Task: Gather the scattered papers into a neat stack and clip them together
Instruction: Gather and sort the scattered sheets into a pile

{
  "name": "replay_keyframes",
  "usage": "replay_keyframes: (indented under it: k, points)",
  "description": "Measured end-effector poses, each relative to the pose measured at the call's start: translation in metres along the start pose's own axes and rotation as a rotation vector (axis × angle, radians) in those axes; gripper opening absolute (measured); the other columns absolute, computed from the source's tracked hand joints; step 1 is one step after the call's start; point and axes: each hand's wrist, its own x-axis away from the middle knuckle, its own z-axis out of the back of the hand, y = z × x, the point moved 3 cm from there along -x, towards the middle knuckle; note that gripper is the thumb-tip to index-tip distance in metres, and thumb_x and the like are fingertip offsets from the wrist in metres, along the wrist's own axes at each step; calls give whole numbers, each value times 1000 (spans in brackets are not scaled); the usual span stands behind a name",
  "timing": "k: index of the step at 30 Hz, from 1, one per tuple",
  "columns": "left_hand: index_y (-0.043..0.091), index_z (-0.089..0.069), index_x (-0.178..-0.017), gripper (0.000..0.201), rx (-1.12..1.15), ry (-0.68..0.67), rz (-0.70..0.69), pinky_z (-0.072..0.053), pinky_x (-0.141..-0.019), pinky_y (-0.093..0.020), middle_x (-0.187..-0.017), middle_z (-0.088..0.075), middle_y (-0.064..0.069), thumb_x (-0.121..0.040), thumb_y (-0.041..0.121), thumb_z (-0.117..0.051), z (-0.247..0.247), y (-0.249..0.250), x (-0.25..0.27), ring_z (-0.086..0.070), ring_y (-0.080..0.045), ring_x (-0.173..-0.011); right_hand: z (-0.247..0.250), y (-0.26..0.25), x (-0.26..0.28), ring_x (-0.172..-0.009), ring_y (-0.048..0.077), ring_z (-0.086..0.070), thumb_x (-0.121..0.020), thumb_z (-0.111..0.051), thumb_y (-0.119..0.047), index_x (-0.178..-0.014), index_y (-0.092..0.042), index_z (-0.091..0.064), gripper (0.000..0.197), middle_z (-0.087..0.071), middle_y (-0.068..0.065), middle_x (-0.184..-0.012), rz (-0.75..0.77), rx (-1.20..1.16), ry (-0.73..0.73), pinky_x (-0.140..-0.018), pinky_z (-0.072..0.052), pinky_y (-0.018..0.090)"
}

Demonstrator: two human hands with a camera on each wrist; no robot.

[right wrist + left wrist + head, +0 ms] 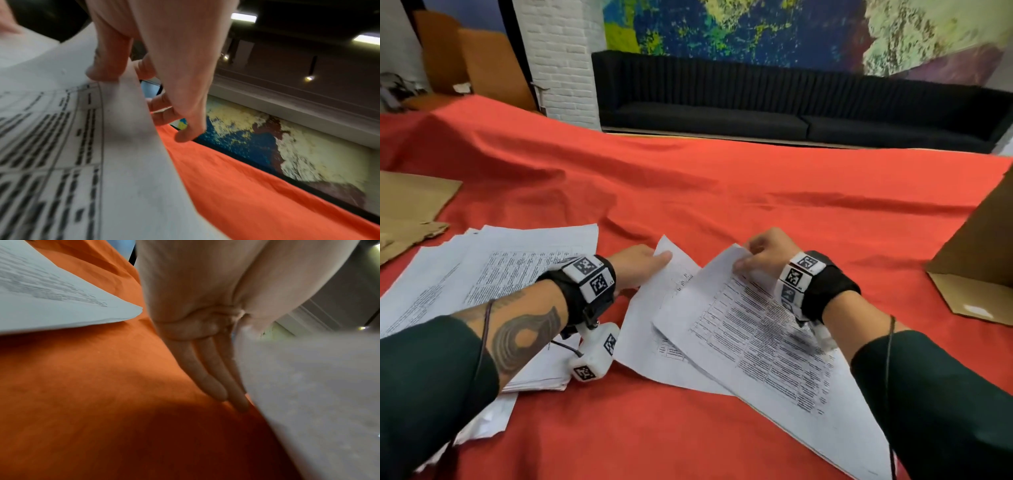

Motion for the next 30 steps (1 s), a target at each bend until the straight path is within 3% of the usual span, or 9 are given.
replay_keyframes:
  k: [3,8,12,14,16,21,23,26,30]
  points:
    - [13,-77,-108,35,36,-108,-137,-59,-93,-40,-105,-80,-4,-90,43,-77,-12,19,12,-76,-24,-100,-16,-25,-1,-57,10,-57,-66,-83,-22,-66,-14,-74,12,-68,1,-62,113,-8,-134,-59,-52,35]
    - [11,-76,-102,34,-144,-96,-280,-63,-86,-46,-99,-80,-7,-69,18,-77,-4,45,28,-77,-24,-92,-12,-56,10,-56,13,-50,-76,-89,-14,-64,-7,-60,32,-58,4,-62,246,-165,-273,-53,-35,26]
    - [13,-75,-82,26,-169,-47,-371,-59,-67,-37,-78,-78,4,-63,28,-84,30,52,38,-68,-11,-67,41,-73,25,-43,1,-49,-79,-83,2,-70,-4,-55,29,-58,-2,-55,299,-364,124,-43,-38,16]
    - [14,-71,-78,14,-39,-24,-398,-54,-56,-26,-67,-73,8,-81,17,-84,43,52,40,-67,-6,-58,72,-74,33,-42,1,-53,-80,-80,5,-68,-9,-53,33,-62,-9,-51,292,-513,305,-42,-41,15]
    - [14,-73,-91,3,202,20,-409,-53,-64,-27,-78,-79,4,-91,16,-75,53,53,41,-75,-9,-67,98,-72,40,-47,5,-58,-83,-78,2,-70,-14,-56,30,-67,-9,-55,298,-631,424,-47,-47,20]
    - [11,-77,-104,32,461,-26,-549,-59,-82,-28,-102,-80,0,-75,19,-89,29,75,53,-72,-11,-91,133,-91,60,-58,-4,-60,-88,-64,3,-102,-13,-59,21,-68,-15,-64,343,-783,724,-61,-50,20]
    - [14,-76,-98,19,515,155,-625,-59,-83,-31,-93,-80,6,-81,9,-82,18,91,61,-73,-9,-86,143,-102,75,-58,-4,-57,-88,-60,4,-114,-9,-52,29,-64,-13,-71,369,-881,829,-62,-47,20]
    - [18,-75,-90,13,651,482,-725,-58,-76,-23,-79,-78,17,-87,7,-80,20,110,73,-71,1,-75,141,-113,99,-74,11,-62,-88,-62,-4,-103,-14,-55,20,-68,-3,-83,481,-929,694,-68,-48,27]
    - [27,-74,-85,13,588,596,-765,-57,-75,-20,-74,-74,28,-89,16,-80,15,116,83,-68,9,-74,111,-100,113,-80,20,-65,-82,-62,0,-91,-14,-57,17,-70,11,-90,468,-755,631,-73,-54,37]
